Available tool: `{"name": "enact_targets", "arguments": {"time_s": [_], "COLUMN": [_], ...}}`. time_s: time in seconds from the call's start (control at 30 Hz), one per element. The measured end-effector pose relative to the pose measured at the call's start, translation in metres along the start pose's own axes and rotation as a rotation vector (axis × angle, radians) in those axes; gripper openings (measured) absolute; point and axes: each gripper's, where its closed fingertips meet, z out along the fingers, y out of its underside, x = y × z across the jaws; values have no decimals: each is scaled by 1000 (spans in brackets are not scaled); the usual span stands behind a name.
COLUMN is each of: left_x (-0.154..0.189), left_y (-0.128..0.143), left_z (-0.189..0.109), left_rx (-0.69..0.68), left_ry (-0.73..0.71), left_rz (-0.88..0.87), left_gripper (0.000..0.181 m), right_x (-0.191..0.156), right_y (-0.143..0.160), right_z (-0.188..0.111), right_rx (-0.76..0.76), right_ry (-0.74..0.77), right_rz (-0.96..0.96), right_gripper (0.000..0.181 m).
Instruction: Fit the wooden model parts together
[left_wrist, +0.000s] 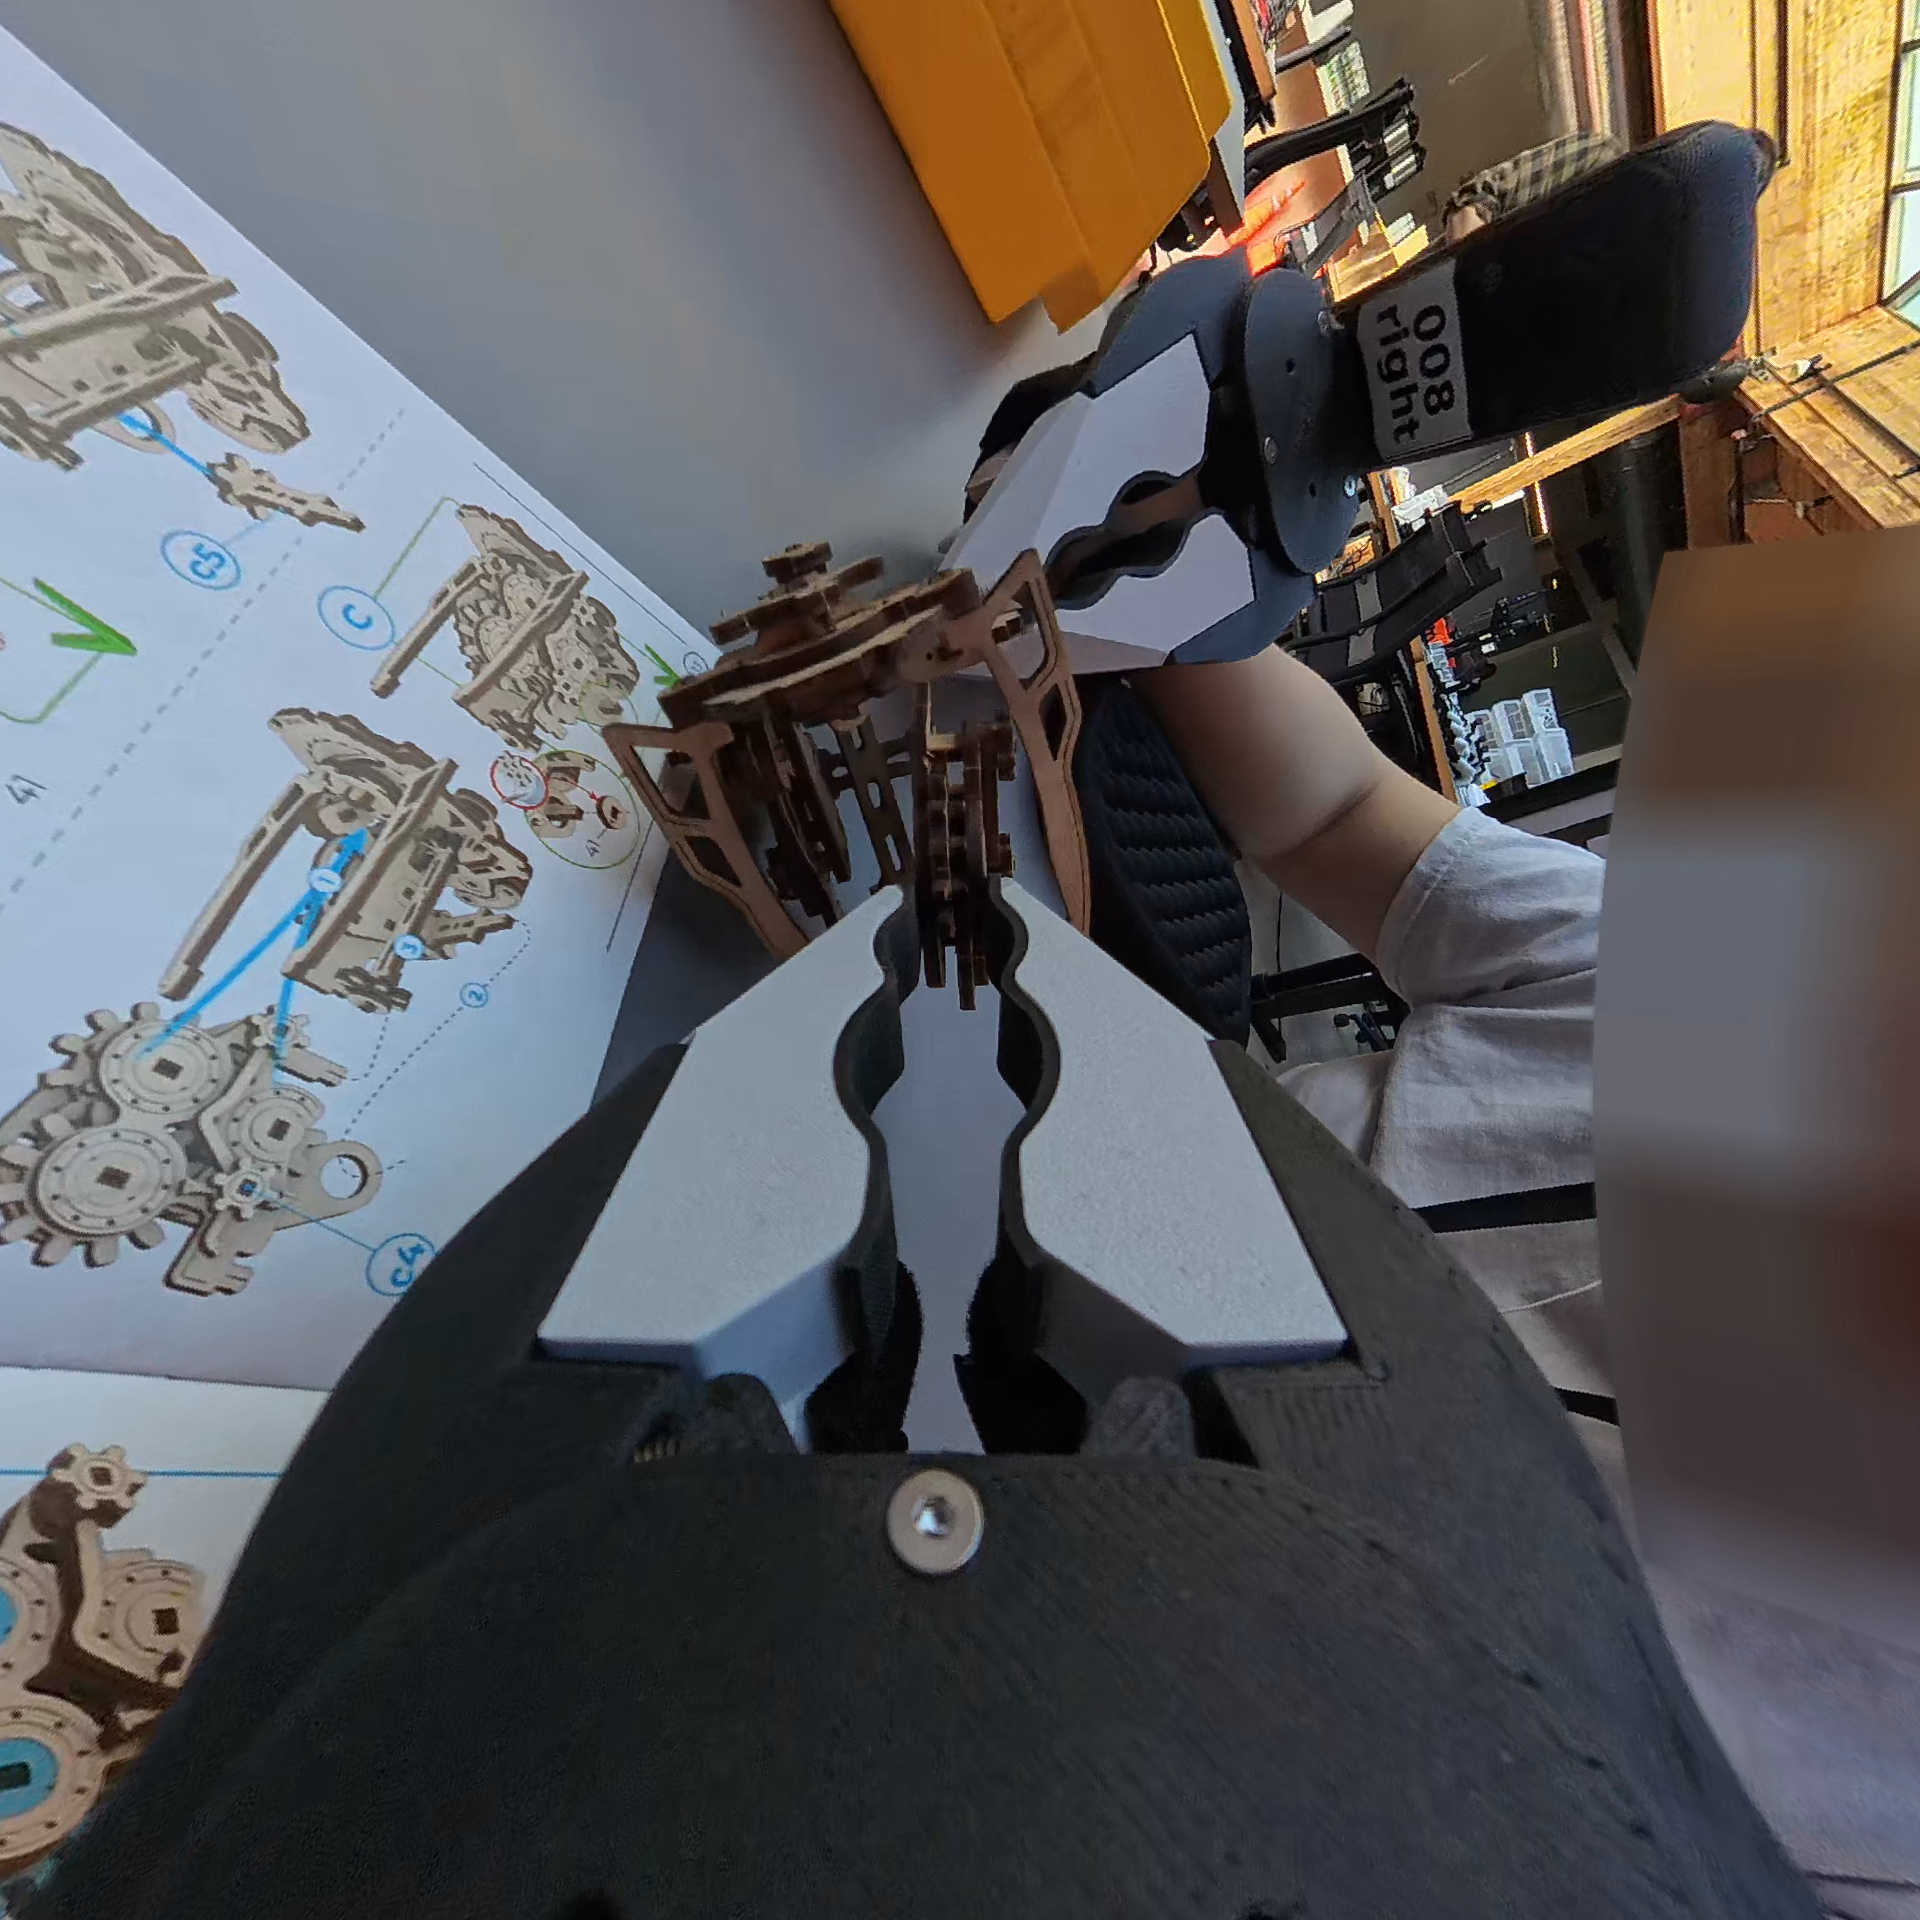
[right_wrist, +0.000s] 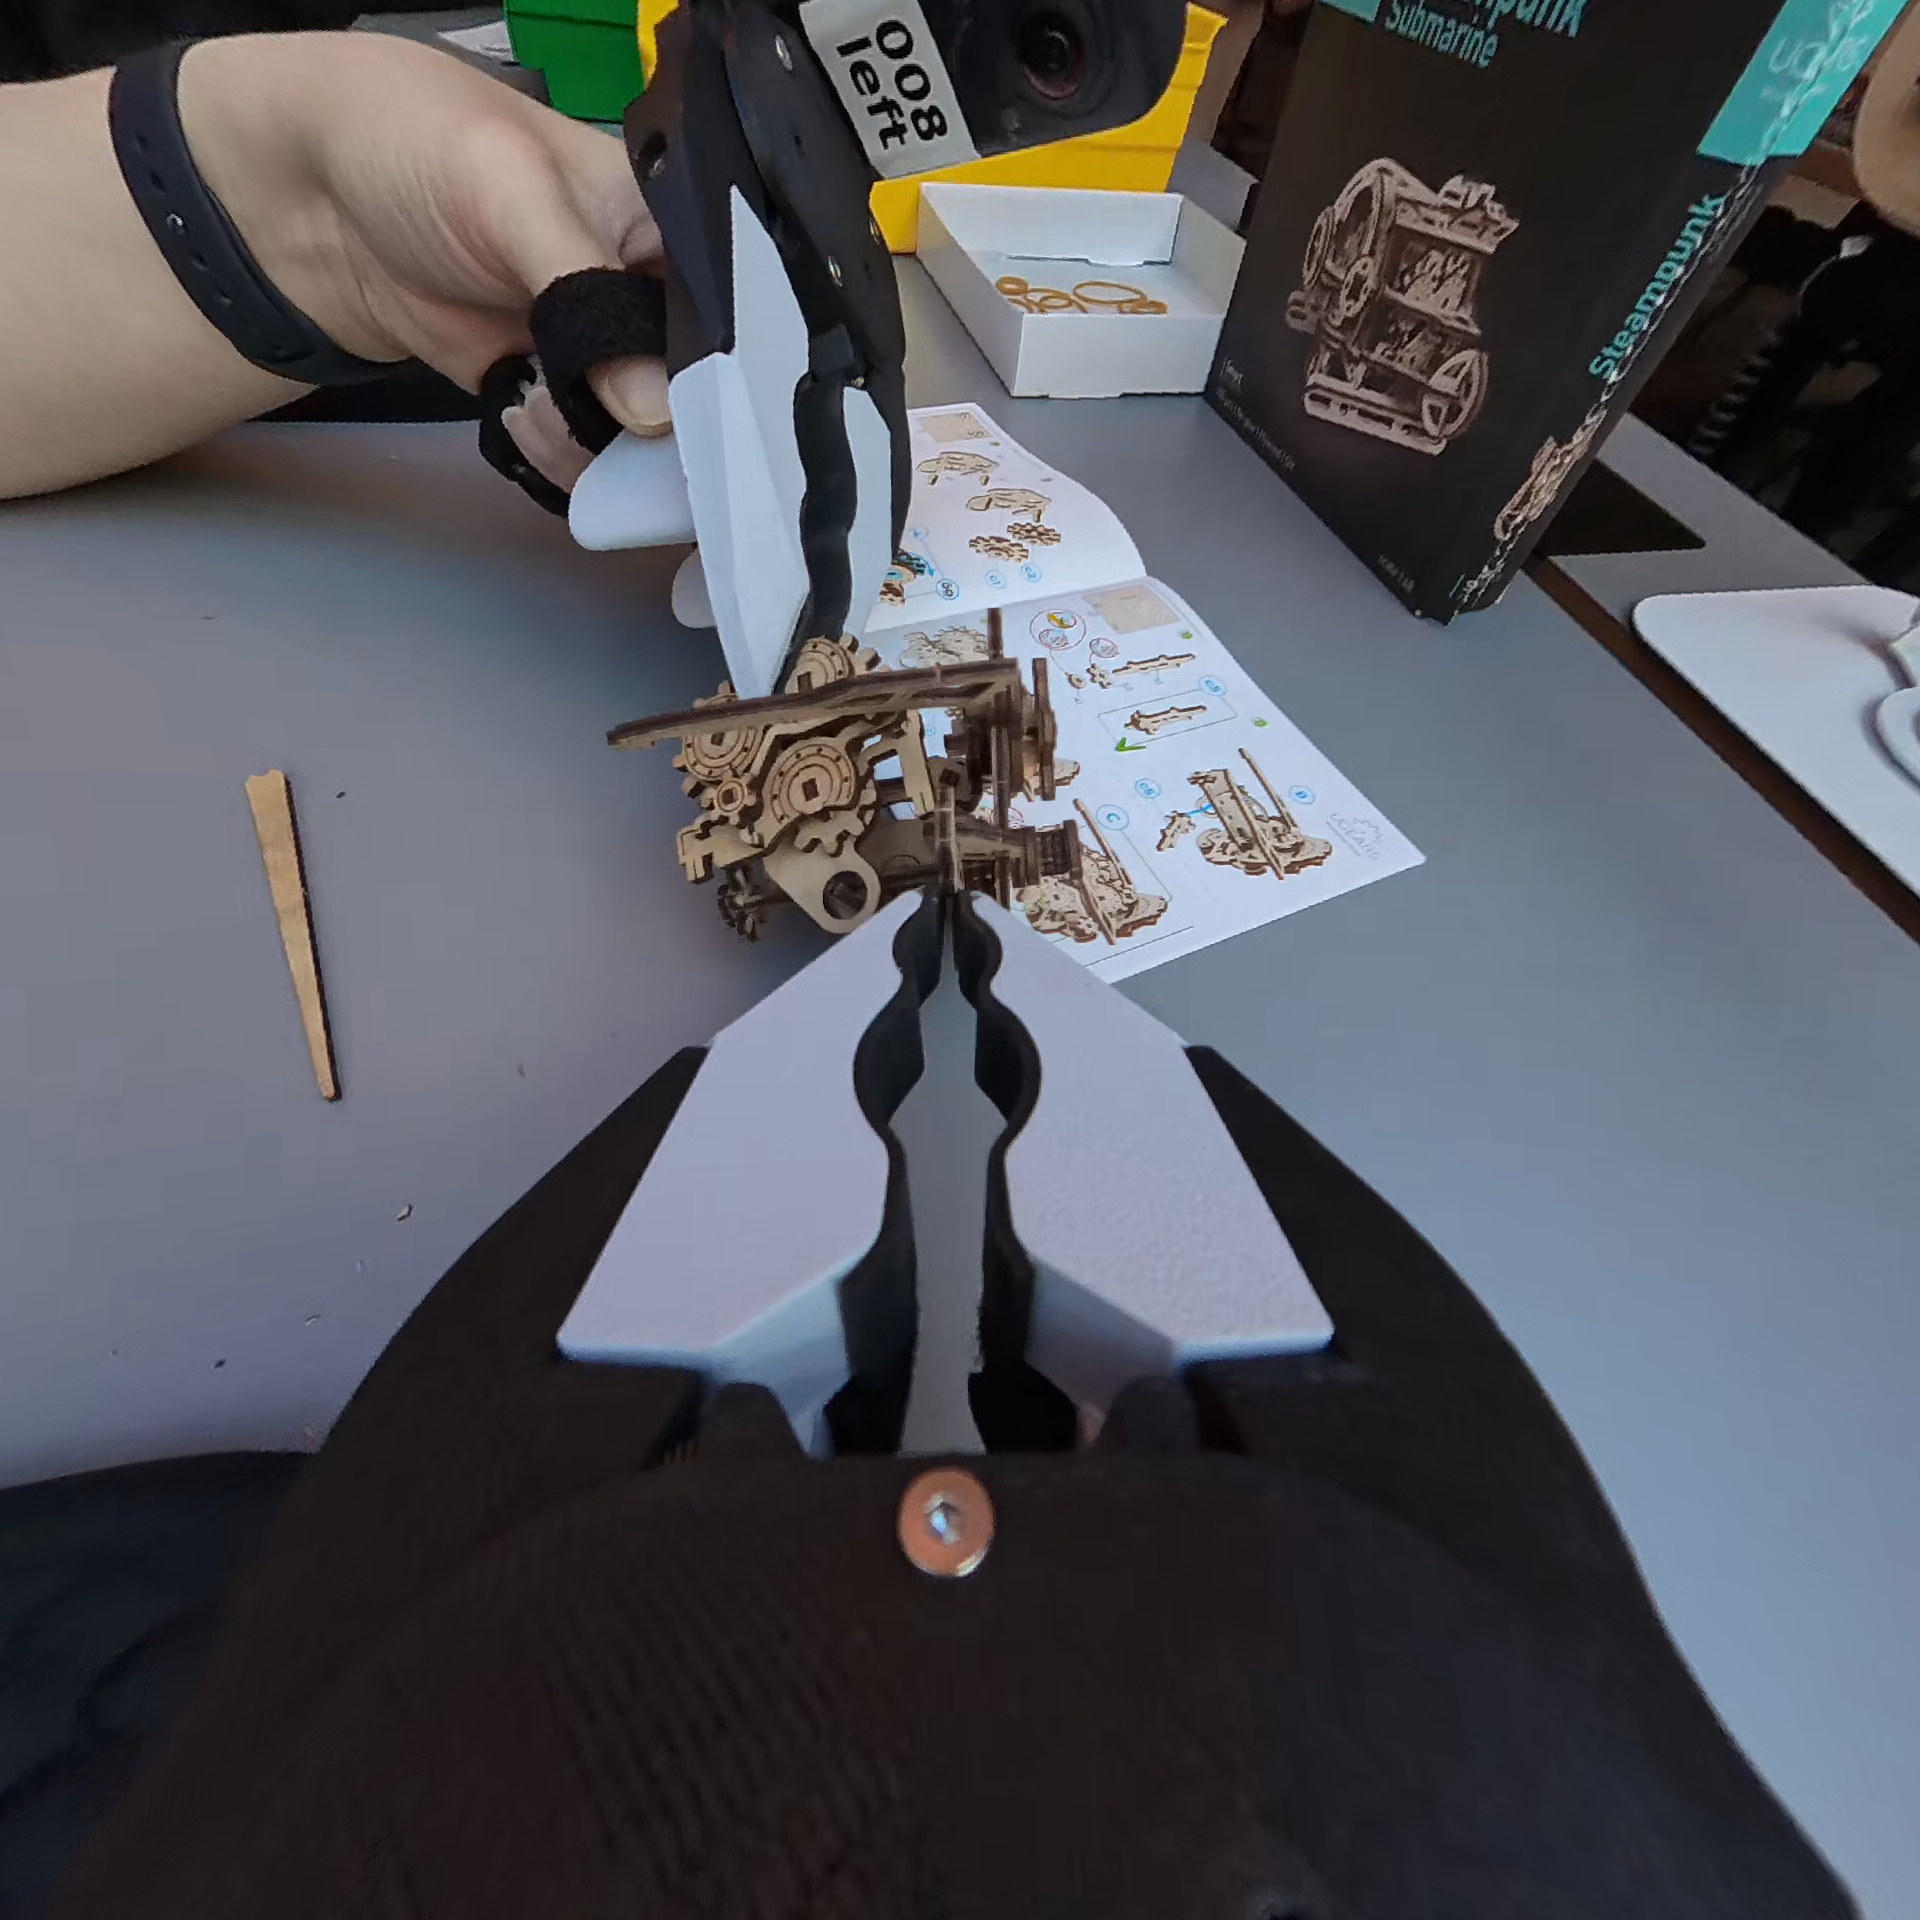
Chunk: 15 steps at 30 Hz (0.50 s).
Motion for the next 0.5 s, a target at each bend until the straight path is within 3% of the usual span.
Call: {"name": "enact_targets", "arguments": {"time_s": [0.13,0.2,0.5], "left_x": [-5,-7,-6], "left_y": [-2,-1,-5], "left_z": [-3,-3,-1], "left_rx": [4,-2,-30], "left_ry": [-17,-17,13], "left_rz": [-5,-8,-9], "left_gripper": [10,10,10], "right_x": [-1,-1,-3], "right_y": [-1,-2,-5], "right_z": [5,7,4], "right_rx": [-7,-4,-28], "right_ry": [12,17,78], "right_rz": [-78,-106,-364], "right_gripper": [10,1,0]}}
